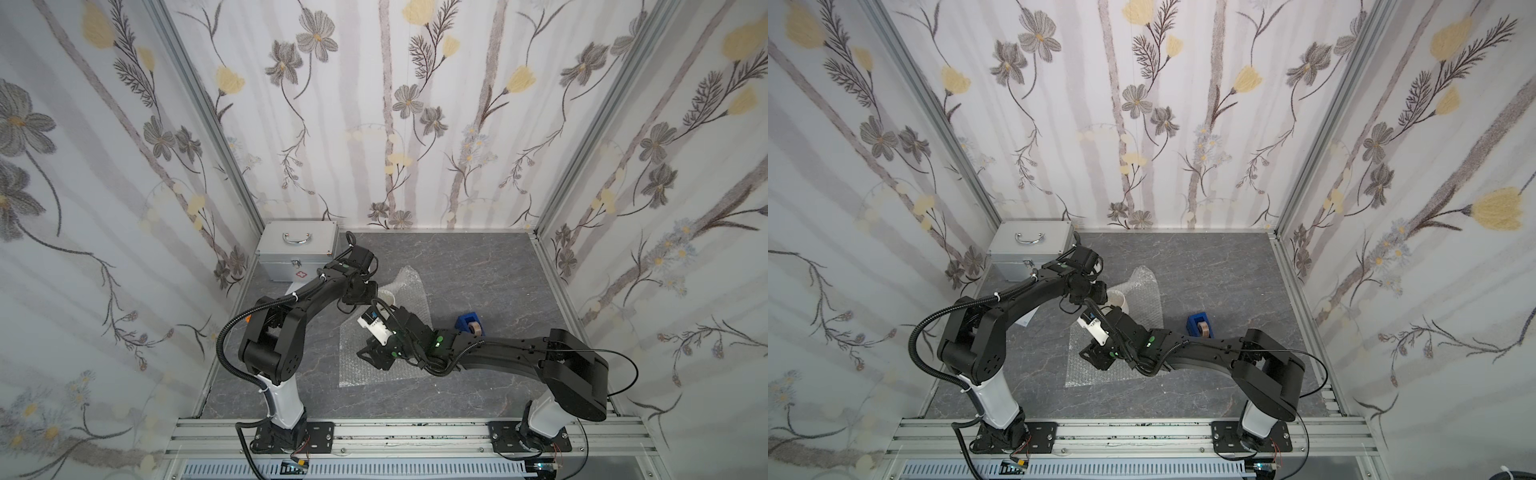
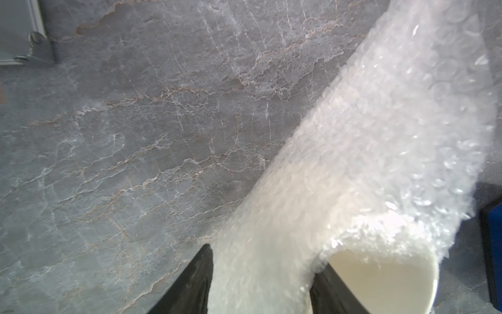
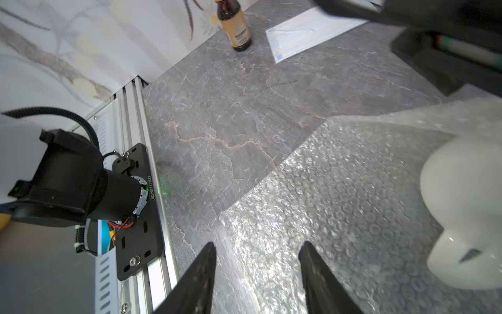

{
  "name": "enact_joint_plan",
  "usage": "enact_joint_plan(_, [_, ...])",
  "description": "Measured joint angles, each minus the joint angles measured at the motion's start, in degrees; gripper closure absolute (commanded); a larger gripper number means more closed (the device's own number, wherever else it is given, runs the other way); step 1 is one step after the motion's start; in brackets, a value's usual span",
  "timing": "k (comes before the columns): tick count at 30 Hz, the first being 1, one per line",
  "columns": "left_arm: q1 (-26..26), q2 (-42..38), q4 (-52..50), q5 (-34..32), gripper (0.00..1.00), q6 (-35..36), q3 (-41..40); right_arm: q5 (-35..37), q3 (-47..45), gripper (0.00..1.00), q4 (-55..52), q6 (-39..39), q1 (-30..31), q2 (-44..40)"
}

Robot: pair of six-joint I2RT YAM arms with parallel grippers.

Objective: Wrap mugs in bubble wrap
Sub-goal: Wrap the mug in bubble wrap.

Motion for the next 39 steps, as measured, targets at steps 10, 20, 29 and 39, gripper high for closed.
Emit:
enact_joint_plan(10, [0.0, 1.0, -0.5, 1.1, 0.45, 0.0, 0.6, 7.8, 5.8, 0.26, -2.3, -10.4, 7.7, 9.9])
enact_joint_plan(20, [0.1, 1.7, -1.3, 1.7, 0.45, 0.2, 1.0, 12.4, 11.1, 0.22, -7.3, -15.8, 9.1, 16.1])
enact_joint_plan(29, [0.1, 1.9, -1.7, 1.9, 0.45, 0.4, 1.0, 13.4, 15.1, 0.22, -10.4, -18.0, 8.9, 21.1])
enact_joint_plan(39, [0.2, 2.0, -1.9, 2.3, 0.45, 0.5, 1.0, 13.1, 15.3, 0.84, -9.0, -17.8, 8.2, 22.6])
